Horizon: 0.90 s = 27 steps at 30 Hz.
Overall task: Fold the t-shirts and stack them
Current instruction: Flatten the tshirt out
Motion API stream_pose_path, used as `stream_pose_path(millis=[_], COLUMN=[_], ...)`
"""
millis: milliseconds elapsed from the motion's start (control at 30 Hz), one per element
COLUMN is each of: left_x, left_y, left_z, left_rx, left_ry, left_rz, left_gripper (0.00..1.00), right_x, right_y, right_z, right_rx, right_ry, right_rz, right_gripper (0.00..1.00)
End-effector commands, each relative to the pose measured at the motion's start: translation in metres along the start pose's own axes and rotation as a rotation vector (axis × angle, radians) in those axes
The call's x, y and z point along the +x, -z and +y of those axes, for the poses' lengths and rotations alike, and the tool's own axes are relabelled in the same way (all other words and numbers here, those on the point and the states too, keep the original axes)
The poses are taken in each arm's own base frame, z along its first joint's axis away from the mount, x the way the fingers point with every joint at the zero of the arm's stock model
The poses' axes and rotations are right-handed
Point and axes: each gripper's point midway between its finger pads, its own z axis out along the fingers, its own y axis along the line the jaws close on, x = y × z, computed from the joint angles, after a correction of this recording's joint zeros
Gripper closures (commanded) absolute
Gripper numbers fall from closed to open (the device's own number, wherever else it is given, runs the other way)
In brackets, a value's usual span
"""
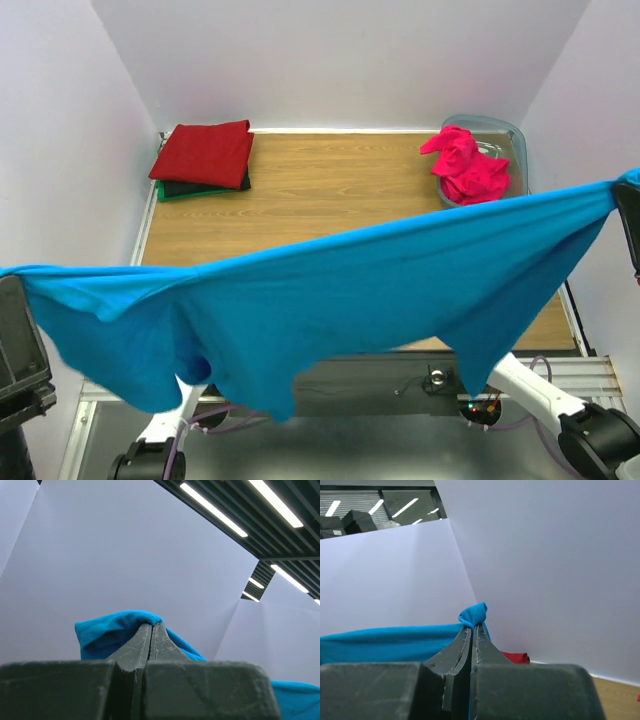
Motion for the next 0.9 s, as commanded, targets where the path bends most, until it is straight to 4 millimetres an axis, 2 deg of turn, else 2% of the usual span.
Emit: stream_pose_path(millis=[0, 33, 67, 133, 167, 200, 233, 267, 300, 333, 367, 400, 433, 467, 500, 533, 567, 633, 667, 700, 767, 833, 867], left_x=[0.034, 0.044, 0.067, 0.094, 0.126, 0.144, 0.183, 0.206, 0.235, 0.273, 0.296, 0.331, 0.367, 0.390, 0.433, 0.458, 0.500, 0.534, 0.543, 0.571, 0.583, 0.599, 0.600], left_y=[-0.037, -0.043, -0.055, -0.068, -0.080, -0.086, -0.095, -0.098, -0.103, -0.103, -0.103, -0.104, -0.096, -0.093, -0.086, -0.079, -0.068, -0.060, -0.065, -0.056, -0.063, -0.059, -0.059], left_z=[0.027, 0.033, 0.049, 0.068, 0.087, 0.098, 0.119, 0.132, 0.150, 0.176, 0.194, 0.221, 0.247, 0.262, 0.290, 0.307, 0.336, 0.358, 0.362, 0.365, 0.367, 0.370, 0.371], left_rx=[-0.057, -0.063, -0.092, -0.121, -0.136, -0.138, -0.139, -0.144, -0.165, -0.195, -0.231, -0.288, -0.327, -0.343, -0.380, -0.400, -0.451, -0.496, -0.493, -0.498, -0.503, -0.513, -0.520], left_ry=[-0.020, -0.019, -0.019, -0.023, -0.024, -0.032, -0.028, -0.026, -0.023, -0.012, -0.003, 0.010, 0.034, 0.033, 0.031, 0.025, 0.017, 0.013, 0.013, 0.021, -0.007, -0.031, -0.034], left_rz=[0.060, 0.081, 0.125, 0.171, 0.222, 0.251, 0.312, 0.350, 0.400, 0.459, 0.491, 0.540, 0.572, 0.604, 0.685, 0.730, 0.823, 0.902, 0.924, 0.985, 0.984, 1.006, 1.006], left_gripper=[1.00, 1.00, 1.00, 1.00, 1.00, 1.00, 1.00, 1.00, 1.00, 1.00, 1.00, 1.00, 1.00, 1.00, 1.00, 1.00, 1.00, 1.00, 1.00, 1.00, 1.00, 1.00, 1.00], right_x=[0.024, 0.032, 0.051, 0.076, 0.101, 0.118, 0.133, 0.149, 0.186, 0.208, 0.229, 0.268, 0.294, 0.310, 0.332, 0.345, 0.374, 0.393, 0.418, 0.429, 0.437, 0.456, 0.459], right_y=[-0.010, -0.013, -0.020, -0.026, -0.030, -0.032, -0.034, -0.035, -0.032, -0.033, -0.033, -0.024, -0.019, -0.017, -0.008, -0.006, -0.002, -0.012, -0.013, -0.016, -0.032, -0.033, -0.034], right_z=[-0.025, -0.034, -0.058, -0.085, -0.112, -0.127, -0.148, -0.161, -0.185, -0.204, -0.217, -0.238, -0.262, -0.277, -0.293, -0.305, -0.328, -0.343, -0.357, -0.364, -0.372, -0.383, -0.385], right_rx=[0.099, 0.132, 0.225, 0.322, 0.423, 0.476, 0.562, 0.610, 0.677, 0.750, 0.784, 0.844, 0.938, 0.991, 1.053, 1.099, 1.175, 1.205, 1.225, 1.229, 1.224, 1.232, 1.233], right_ry=[-0.007, -0.012, -0.011, -0.007, 0.006, 0.011, 0.016, 0.021, 0.030, 0.030, 0.033, 0.049, 0.071, 0.085, 0.114, 0.137, 0.199, 0.241, 0.267, 0.280, 0.277, 0.292, 0.295], right_rz=[0.043, 0.056, 0.084, 0.125, 0.165, 0.190, 0.201, 0.225, 0.290, 0.316, 0.340, 0.412, 0.435, 0.441, 0.477, 0.490, 0.547, 0.594, 0.660, 0.689, 0.696, 0.740, 0.744], right_gripper=[1.00, 1.00, 1.00, 1.00, 1.00, 1.00, 1.00, 1.00, 1.00, 1.00, 1.00, 1.00, 0.99, 0.99, 0.99, 0.99, 1.00, 0.99, 1.00, 1.00, 0.99, 1.00, 1.00])
